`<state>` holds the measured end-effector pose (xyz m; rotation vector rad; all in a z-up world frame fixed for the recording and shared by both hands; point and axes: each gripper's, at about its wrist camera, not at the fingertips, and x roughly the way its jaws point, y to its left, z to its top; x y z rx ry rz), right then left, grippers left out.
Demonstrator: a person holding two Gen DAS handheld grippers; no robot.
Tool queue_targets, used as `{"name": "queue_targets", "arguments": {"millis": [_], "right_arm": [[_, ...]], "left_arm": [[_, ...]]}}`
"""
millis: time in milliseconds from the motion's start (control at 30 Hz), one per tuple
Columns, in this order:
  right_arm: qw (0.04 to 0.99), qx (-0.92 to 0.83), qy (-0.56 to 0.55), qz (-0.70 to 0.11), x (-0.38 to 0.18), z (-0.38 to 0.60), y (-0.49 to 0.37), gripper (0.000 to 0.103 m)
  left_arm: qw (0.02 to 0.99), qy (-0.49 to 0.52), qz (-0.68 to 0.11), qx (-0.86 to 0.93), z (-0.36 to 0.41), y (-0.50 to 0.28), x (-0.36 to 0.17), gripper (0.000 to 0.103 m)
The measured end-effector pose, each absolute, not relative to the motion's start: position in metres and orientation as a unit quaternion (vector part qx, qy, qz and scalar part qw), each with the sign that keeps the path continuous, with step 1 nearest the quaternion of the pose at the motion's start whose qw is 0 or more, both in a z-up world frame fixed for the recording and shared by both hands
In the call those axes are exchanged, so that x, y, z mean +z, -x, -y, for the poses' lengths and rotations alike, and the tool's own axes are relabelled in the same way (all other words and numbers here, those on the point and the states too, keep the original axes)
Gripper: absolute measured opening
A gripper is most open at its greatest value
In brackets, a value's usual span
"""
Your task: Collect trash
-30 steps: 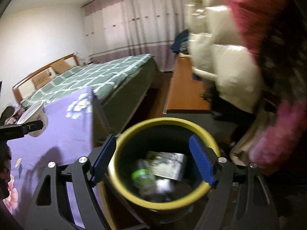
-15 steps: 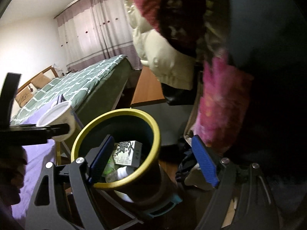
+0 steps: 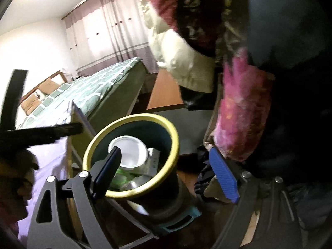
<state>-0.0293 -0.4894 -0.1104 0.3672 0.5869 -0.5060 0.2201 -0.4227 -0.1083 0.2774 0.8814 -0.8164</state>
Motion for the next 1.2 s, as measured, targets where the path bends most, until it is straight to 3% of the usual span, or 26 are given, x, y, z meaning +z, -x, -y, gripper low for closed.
{"name": "queue_targets", "arguments": {"millis": [367, 667, 867, 1200], "right_arm": [[0.939, -0.119, -0.130, -0.295, -0.082, 0.413, 0.003, 0.087], [0.963, -0.038, -0.056, -0.260, -0.035, 0.337, -0.007, 0.093], [0.966, -0.027, -0.046, -0.253, -0.030, 0.312, -0.002, 0.094], [0.967, -0.035, -0.033, -0.252, -0.031, 0.302, 0.015, 0.095]], "left_arm": [[0.908, -0.051, -0.344, -0.235, 0.213, -0.166, -0.045, 0.098], [0.957, 0.000, -0.278, -0.086, 0.062, -0.091, -0.017, 0.098], [0.965, 0.039, -0.254, -0.054, 0.010, -0.053, -0.008, 0.098], [0.965, 0.037, -0.256, -0.052, 0.020, -0.035, -0.013, 0.098]]}}
